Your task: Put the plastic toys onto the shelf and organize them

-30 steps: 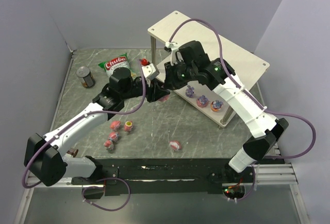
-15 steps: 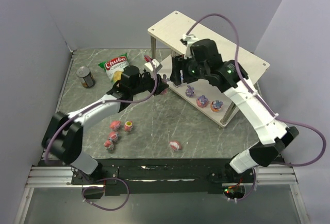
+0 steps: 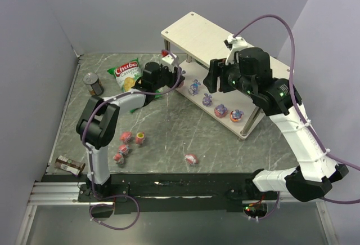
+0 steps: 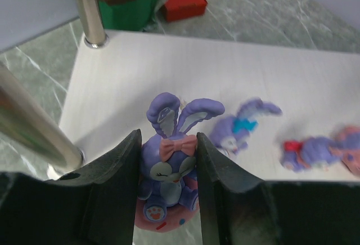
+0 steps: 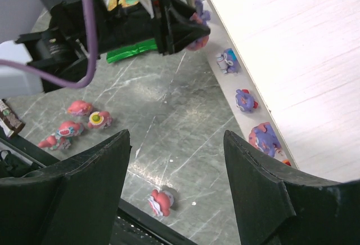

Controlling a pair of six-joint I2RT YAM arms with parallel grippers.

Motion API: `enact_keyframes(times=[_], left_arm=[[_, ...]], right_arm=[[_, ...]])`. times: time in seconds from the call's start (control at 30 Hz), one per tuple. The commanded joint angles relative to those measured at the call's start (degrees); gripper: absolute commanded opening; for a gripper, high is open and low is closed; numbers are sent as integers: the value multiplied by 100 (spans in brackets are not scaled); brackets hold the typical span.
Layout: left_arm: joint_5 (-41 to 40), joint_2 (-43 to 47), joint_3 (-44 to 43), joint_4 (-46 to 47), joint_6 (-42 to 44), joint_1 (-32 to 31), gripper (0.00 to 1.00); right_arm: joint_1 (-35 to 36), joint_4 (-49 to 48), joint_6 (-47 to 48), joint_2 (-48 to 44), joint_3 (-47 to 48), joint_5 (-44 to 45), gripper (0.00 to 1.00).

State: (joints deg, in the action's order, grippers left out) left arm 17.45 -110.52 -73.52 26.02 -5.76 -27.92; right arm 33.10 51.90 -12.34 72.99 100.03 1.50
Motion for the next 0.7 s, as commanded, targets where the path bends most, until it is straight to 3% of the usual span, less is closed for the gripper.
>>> enact_keyframes(times=[0.0,0.47,0.67], left_arm=[[-5,-426,-716,536,-110,50,1],[144,-1428,-1595,211,-198,50,5],[179,-1595,-1754,-79,-136,50,20]], right_arm=[[-58,48,65,-154,25,158,74],[-76,365,82,-241,52,439,74],[-85,373,91,-268,-1,448,74]])
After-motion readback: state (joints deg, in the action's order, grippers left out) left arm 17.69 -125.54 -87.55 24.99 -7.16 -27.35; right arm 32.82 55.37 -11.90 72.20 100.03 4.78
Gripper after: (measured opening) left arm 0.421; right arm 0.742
